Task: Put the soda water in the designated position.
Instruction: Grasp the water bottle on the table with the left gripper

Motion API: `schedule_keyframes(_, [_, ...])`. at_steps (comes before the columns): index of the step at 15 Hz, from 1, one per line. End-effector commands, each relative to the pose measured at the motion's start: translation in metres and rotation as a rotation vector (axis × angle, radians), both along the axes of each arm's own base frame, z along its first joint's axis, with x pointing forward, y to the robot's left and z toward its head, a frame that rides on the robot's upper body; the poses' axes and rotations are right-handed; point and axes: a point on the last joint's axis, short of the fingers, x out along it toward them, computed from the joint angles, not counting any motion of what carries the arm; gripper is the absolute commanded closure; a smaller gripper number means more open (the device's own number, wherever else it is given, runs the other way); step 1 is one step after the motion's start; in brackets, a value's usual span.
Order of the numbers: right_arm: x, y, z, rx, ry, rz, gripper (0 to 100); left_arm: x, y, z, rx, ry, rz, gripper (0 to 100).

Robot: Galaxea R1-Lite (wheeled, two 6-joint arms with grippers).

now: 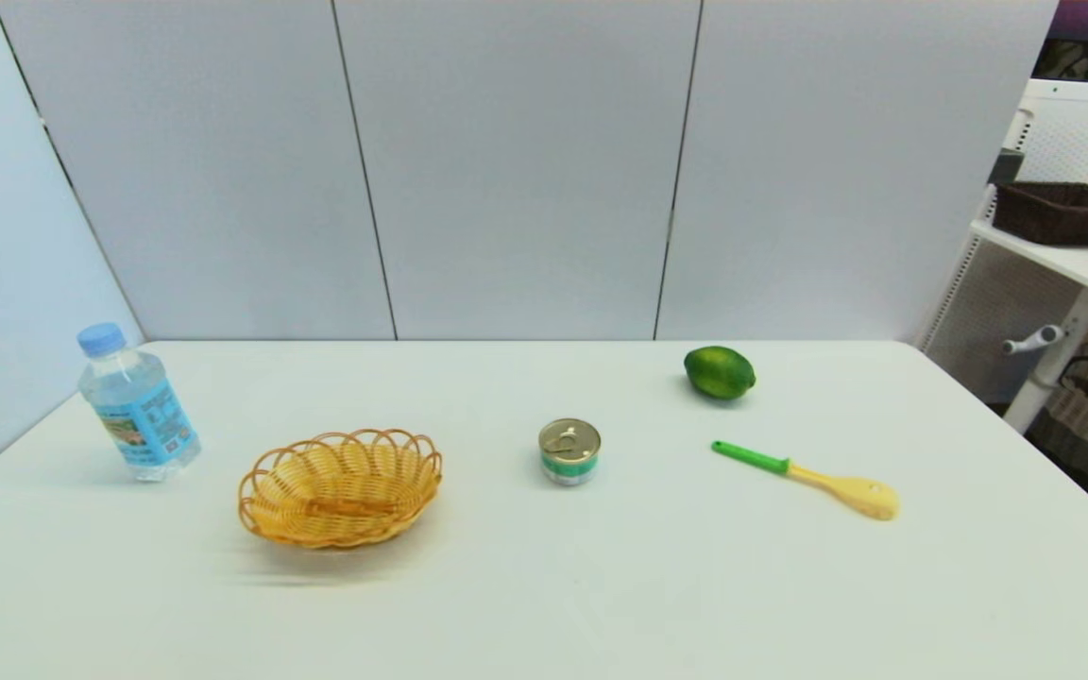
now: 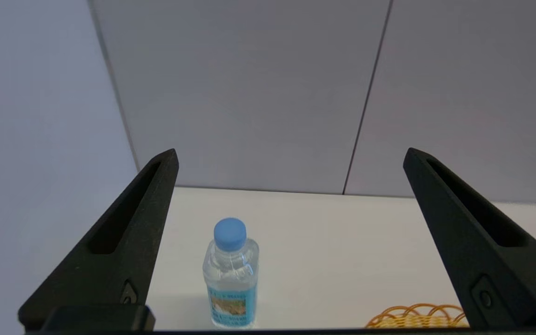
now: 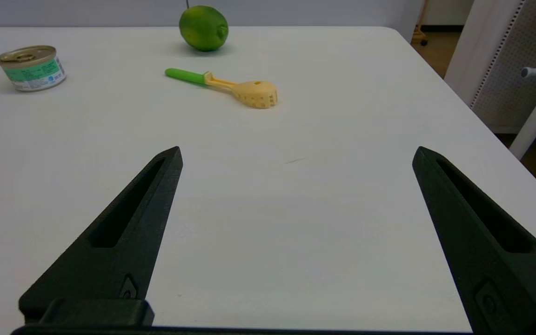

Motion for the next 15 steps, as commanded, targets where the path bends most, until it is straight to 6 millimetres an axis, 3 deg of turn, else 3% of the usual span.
schedule_keyframes(1, [0.000, 0.000, 0.000, 0.001, -0.001, 0.000, 0, 0.041, 0.030, -0.053, 0.016, 0.078, -0.051, 0])
schedule_keyframes(6, [0.000, 0.000, 0.000, -0.001, 0.000, 0.000, 0, 0.054, 0.038, -0.131, -0.007, 0.127, -0.048, 0])
schedule_keyframes(11, [0.000, 0.000, 0.000, -0.001, 0.002, 0.000, 0, 0.073, 0.046, -0.168, 0.042, 0.179, -0.080, 0])
schedule_keyframes(15, [0.000, 0.000, 0.000, -0.001, 0.000, 0.000, 0, 0.090, 0.055, -0.185, 0.040, 0.174, -0.082, 0])
